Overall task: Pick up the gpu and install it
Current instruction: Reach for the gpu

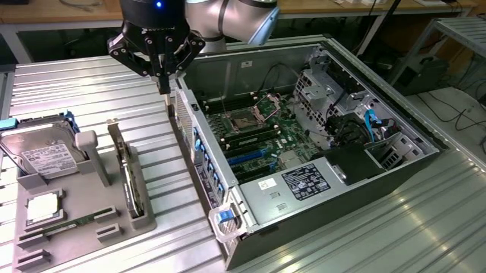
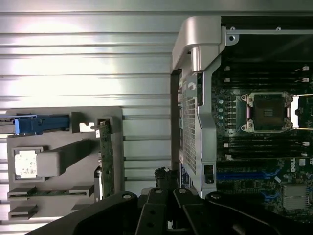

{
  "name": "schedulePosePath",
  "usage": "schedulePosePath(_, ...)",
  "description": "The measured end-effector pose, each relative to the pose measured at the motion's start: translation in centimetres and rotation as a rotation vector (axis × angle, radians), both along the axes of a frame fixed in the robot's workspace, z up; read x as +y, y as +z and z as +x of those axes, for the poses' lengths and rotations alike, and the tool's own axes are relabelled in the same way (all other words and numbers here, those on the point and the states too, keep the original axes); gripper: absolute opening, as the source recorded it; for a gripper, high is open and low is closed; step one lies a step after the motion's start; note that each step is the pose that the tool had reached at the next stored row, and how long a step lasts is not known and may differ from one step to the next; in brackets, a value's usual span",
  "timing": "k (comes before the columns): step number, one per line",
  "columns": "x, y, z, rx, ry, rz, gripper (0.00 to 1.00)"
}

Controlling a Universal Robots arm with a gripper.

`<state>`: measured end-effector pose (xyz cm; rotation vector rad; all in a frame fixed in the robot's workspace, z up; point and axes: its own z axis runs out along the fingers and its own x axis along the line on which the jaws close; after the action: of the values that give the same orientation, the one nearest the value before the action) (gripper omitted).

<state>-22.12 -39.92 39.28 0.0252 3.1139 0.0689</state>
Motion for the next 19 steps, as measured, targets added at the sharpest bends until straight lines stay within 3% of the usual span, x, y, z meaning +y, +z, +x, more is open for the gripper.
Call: schedulePosePath(19, 0.00, -0.02, -1.1, 0.0001, 0.000, 0.0000, 0.11)
